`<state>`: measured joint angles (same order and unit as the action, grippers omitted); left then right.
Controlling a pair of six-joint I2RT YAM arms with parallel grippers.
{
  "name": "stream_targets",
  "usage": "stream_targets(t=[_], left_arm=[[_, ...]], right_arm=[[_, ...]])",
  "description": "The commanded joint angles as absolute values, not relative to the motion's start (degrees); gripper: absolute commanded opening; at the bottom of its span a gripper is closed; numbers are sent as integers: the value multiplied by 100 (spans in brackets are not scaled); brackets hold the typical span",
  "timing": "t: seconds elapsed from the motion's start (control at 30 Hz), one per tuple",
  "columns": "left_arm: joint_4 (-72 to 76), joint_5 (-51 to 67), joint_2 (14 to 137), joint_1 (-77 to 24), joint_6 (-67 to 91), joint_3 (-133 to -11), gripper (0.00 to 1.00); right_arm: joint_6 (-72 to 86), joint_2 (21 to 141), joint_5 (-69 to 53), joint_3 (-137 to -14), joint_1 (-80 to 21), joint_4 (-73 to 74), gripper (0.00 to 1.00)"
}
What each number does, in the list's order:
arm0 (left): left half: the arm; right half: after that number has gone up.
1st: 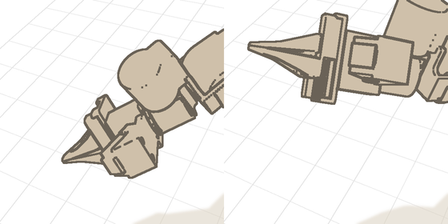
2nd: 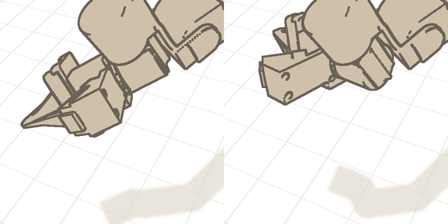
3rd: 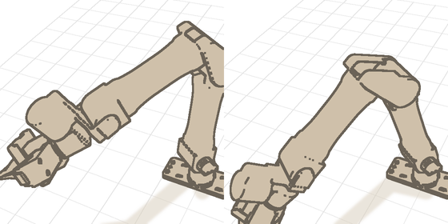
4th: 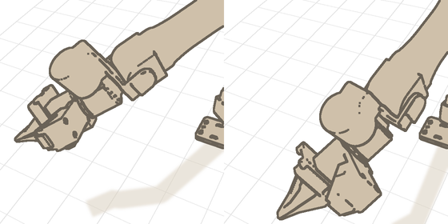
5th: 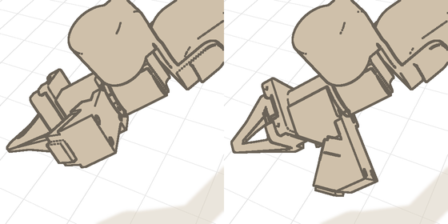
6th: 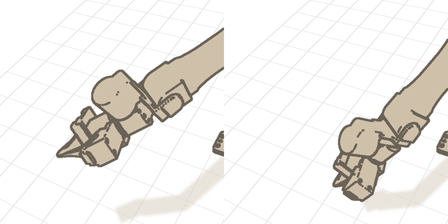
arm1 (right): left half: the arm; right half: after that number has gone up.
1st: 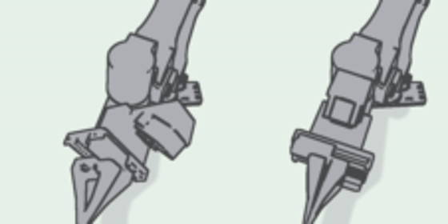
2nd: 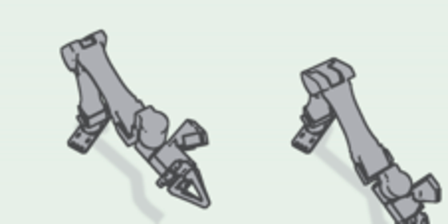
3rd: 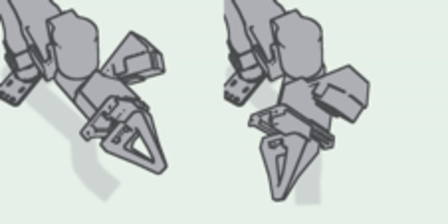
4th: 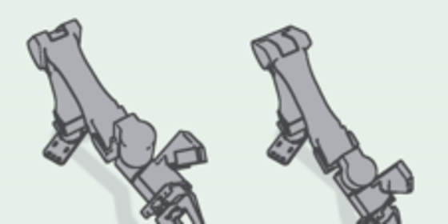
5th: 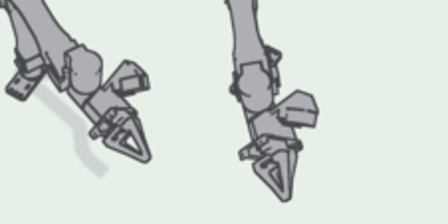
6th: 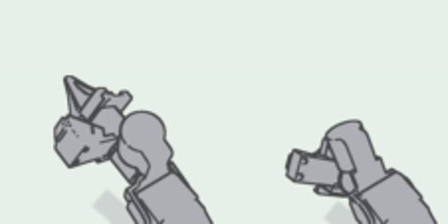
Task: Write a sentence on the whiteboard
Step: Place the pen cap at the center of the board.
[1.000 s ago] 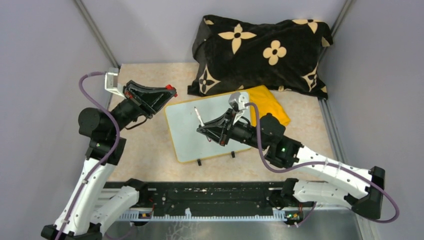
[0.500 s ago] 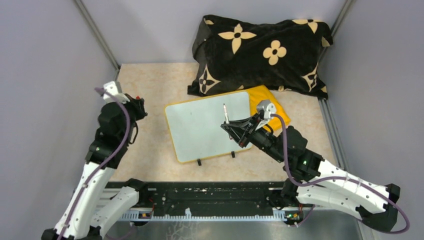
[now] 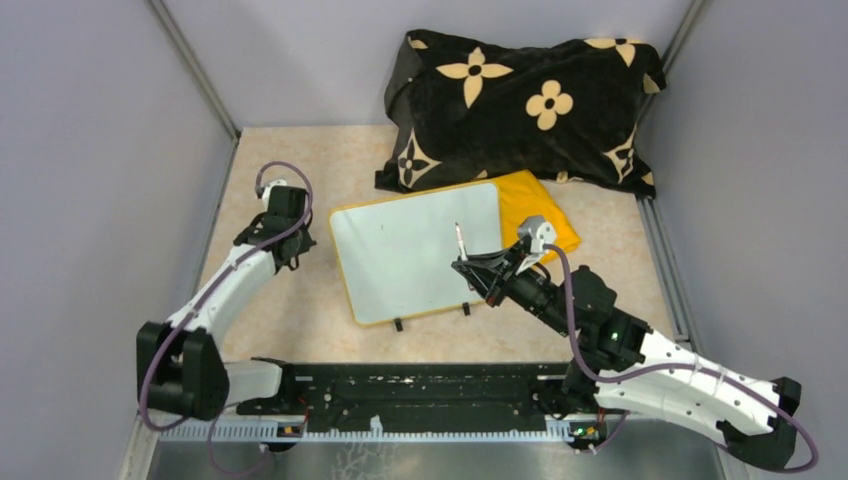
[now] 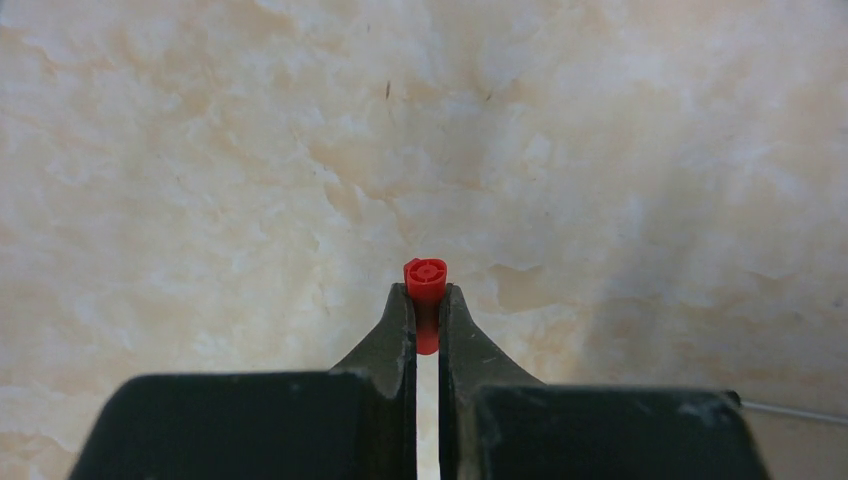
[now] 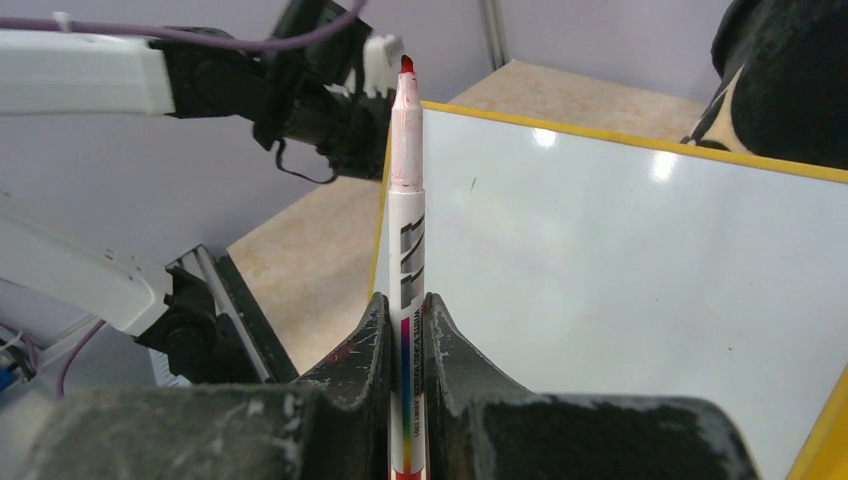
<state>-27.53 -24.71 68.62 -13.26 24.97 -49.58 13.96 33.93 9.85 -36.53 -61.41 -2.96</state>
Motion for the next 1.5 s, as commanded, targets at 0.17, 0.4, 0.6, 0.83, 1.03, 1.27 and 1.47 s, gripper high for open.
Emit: stream_targets(t=[0.17, 0.4, 0.6, 0.83, 1.03, 1.27, 1.47], left_arm=[[-2527, -1753, 8698, -821, 3220, -5307, 0], [-2428, -1515, 9457, -429, 3338, -5361, 0], [-2416, -1480, 9700, -317, 3277, -5414, 0], [-2369, -1463, 9829, -312, 3215, -5438, 18], [-2506, -1228, 10024, -303, 3185, -5633, 21], [-2456, -1204, 9981, -273, 3245, -5591, 34], [-2475, -1205, 9847, -264, 3318, -5572, 44]], right_arm=[[1105, 2952, 915, -3760, -6117, -308, 0], [985, 2748, 975, -3741, -6117, -283, 0], [984, 2752, 984, -3692, -6118, -342, 0], [967, 2849, 1022, -3700, -6115, -362, 0], [958, 2904, 1030, -3709, -6117, -352, 0], [956, 2927, 1053, -3676, -6125, -352, 0], [959, 2936, 1069, -3684, -6117, -326, 0]])
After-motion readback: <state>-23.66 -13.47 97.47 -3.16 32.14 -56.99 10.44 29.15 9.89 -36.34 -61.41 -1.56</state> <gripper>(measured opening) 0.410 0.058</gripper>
